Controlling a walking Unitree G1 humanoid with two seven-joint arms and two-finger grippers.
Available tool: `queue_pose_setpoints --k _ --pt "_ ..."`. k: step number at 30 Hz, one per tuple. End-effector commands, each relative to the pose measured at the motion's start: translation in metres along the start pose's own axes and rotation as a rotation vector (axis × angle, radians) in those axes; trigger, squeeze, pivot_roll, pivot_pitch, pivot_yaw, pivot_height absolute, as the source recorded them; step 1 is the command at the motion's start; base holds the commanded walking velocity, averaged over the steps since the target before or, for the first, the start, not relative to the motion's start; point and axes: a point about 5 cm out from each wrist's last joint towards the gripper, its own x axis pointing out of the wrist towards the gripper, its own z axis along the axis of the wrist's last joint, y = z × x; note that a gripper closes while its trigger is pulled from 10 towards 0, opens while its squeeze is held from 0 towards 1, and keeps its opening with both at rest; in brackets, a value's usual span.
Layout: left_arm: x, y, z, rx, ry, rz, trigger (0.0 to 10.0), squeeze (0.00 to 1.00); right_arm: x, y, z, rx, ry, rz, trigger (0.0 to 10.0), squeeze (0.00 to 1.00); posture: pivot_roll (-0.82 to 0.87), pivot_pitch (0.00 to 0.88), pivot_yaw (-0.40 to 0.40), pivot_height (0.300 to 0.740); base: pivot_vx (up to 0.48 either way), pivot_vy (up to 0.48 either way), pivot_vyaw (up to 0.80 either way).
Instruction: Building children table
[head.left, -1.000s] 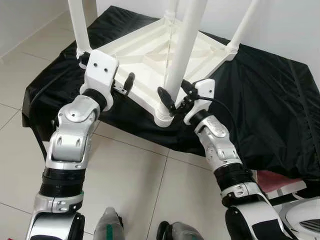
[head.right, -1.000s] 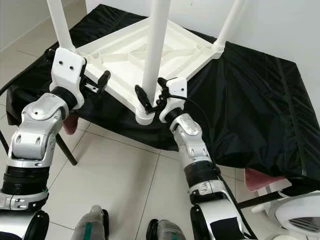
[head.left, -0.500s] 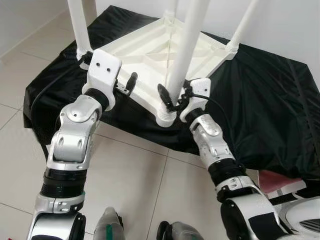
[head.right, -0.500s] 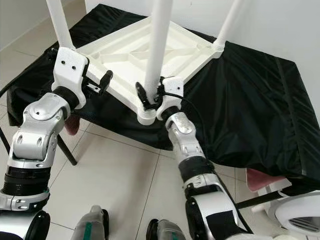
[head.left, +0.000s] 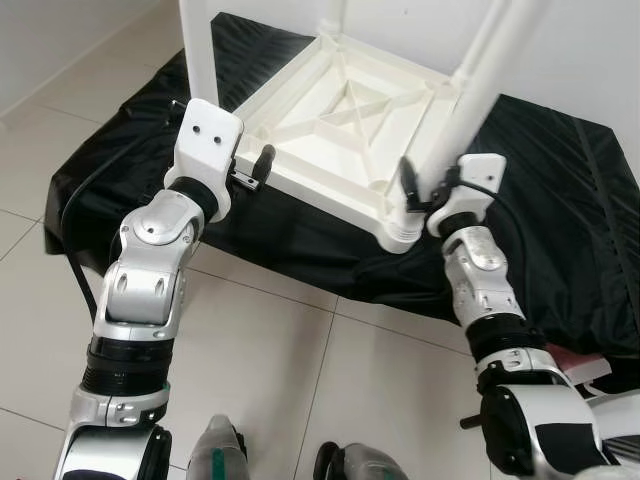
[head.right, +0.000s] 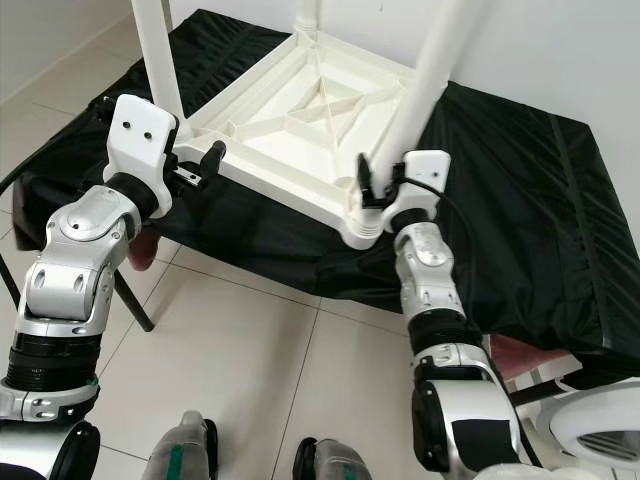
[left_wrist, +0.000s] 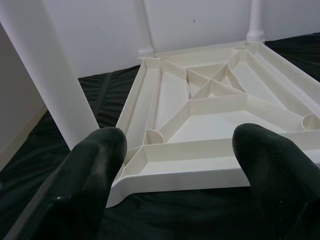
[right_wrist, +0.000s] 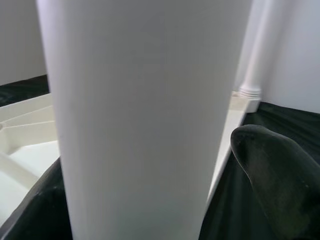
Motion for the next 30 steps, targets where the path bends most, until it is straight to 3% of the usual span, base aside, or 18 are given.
queue_pose_setpoints --k 1,2,5,7,9,15,26,30 --pt "0.002 -0.004 -0.001 -0.012 0.010 -0.006 10.0 0.00 0.001 -0.019 0.004 -0.022 -0.017 -0.090 10.0 0.00 0.12 0.089 -0.103 0.740 0.000 0.000 0.00" --pt "0.002 -0.004 -0.001 -0.012 0.010 -0.006 10.0 0.00 0.001 -0.019 0.004 -0.022 -0.017 -0.090 10.0 0.00 0.12 0.089 -0.103 0.740 0.000 0.000 0.00" --pt "0.002 -0.005 -0.001 -0.011 0.009 -0.016 10.0 0.00 -0.003 -0.042 0.007 -0.066 -0.023 -0.215 10.0 0.00 0.12 0.090 -0.096 0.740 0.000 0.000 0.00" --pt "0.002 -0.005 -0.001 -0.010 0.009 -0.017 10.0 0.00 -0.004 -0.045 0.007 -0.074 -0.023 -0.232 10.0 0.00 0.12 0.090 -0.096 0.740 0.000 0.000 0.00" --pt "0.001 -0.007 -0.003 -0.005 0.015 -0.035 10.0 0.00 -0.010 -0.062 0.006 -0.101 -0.012 -0.333 10.0 0.00 0.11 0.089 -0.089 0.740 0.000 0.000 0.00" --pt "0.001 -0.010 -0.005 0.007 0.018 -0.059 10.0 0.00 -0.016 -0.076 0.005 -0.109 -0.004 -0.400 10.0 0.00 0.10 0.090 -0.084 0.740 0.000 0.000 0.00" --pt "0.002 -0.013 -0.009 0.033 0.026 -0.090 10.0 0.00 -0.017 -0.076 0.006 -0.125 -0.014 -0.396 10.0 0.00 0.09 0.094 -0.084 0.740 0.000 0.000 0.00" --pt "0.003 -0.012 -0.009 0.041 0.019 -0.079 10.0 0.00 -0.016 -0.066 0.007 -0.108 -0.041 -0.341 10.0 0.00 0.09 0.092 -0.084 0.740 0.000 0.000 0.00"
